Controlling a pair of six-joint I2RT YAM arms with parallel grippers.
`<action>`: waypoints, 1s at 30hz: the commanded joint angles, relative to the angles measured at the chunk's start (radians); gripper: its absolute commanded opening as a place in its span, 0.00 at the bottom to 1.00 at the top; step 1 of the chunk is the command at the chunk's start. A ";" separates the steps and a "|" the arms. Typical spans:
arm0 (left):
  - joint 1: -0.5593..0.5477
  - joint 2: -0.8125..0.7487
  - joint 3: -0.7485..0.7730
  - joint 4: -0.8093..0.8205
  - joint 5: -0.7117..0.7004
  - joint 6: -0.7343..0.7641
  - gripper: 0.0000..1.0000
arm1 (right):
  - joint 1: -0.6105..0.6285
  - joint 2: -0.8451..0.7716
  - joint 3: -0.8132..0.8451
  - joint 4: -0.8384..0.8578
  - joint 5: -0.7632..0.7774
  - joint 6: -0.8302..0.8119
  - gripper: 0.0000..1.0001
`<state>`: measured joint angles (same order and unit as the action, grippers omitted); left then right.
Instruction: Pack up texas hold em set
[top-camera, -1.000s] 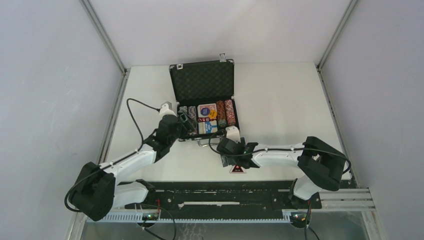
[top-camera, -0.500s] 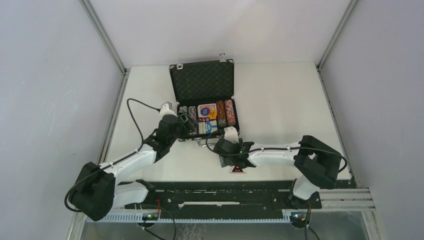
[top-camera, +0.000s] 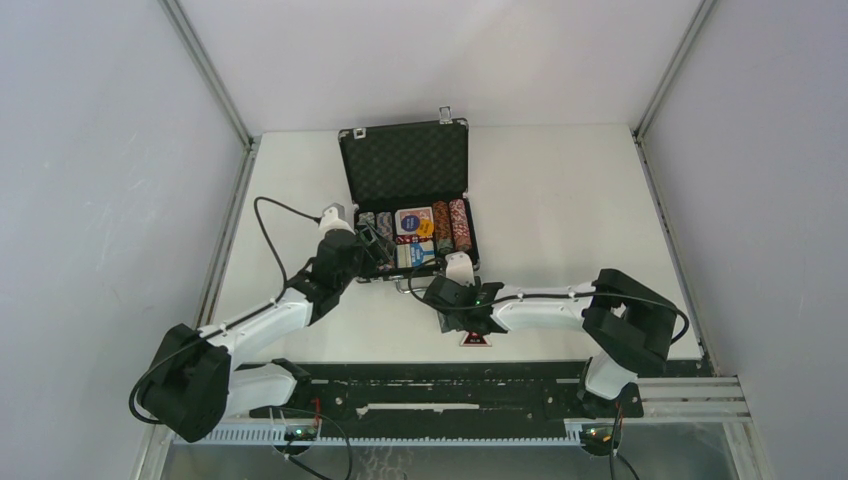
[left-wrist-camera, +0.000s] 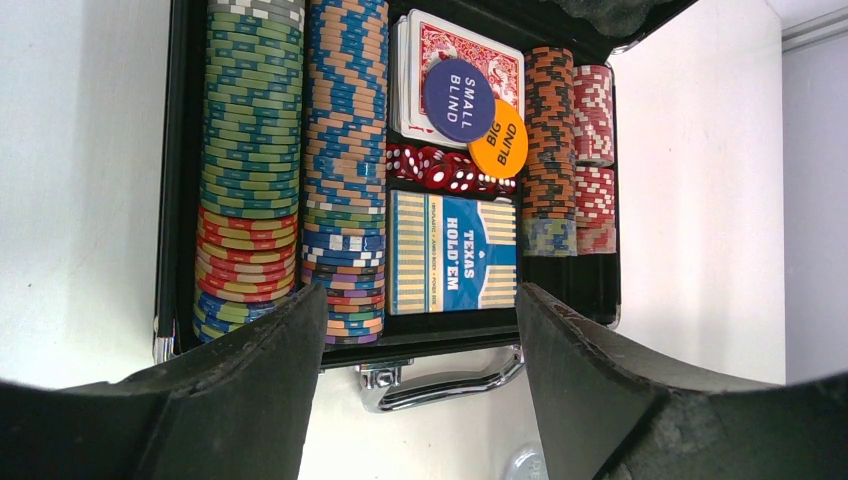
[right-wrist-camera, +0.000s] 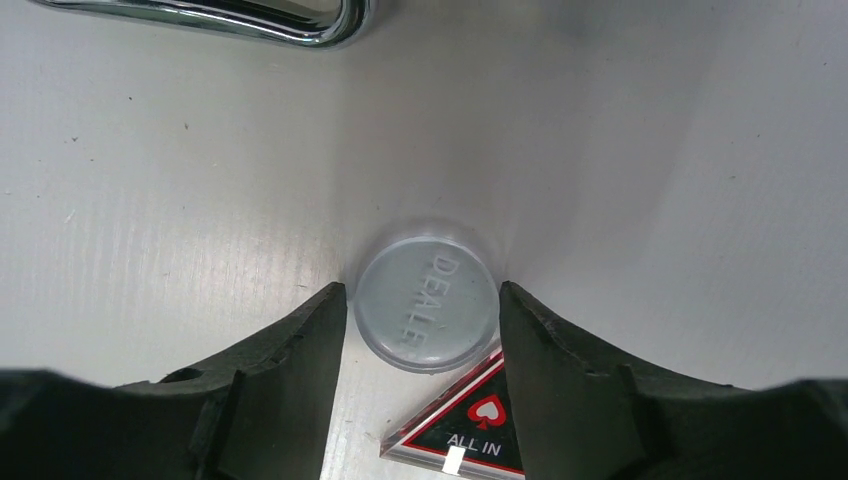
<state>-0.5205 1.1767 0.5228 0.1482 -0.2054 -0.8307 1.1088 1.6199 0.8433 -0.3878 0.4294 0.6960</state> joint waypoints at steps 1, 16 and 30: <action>0.005 0.001 -0.002 0.030 0.004 0.005 0.74 | 0.010 0.026 0.010 -0.046 0.011 0.012 0.63; 0.005 0.000 -0.003 0.031 0.010 0.004 0.74 | 0.000 -0.016 0.028 -0.060 0.035 0.010 0.52; 0.004 0.001 -0.002 0.031 0.011 0.004 0.74 | -0.069 -0.076 0.106 -0.055 0.019 -0.086 0.52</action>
<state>-0.5201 1.1782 0.5228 0.1482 -0.2028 -0.8307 1.0626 1.5864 0.8902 -0.4469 0.4385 0.6575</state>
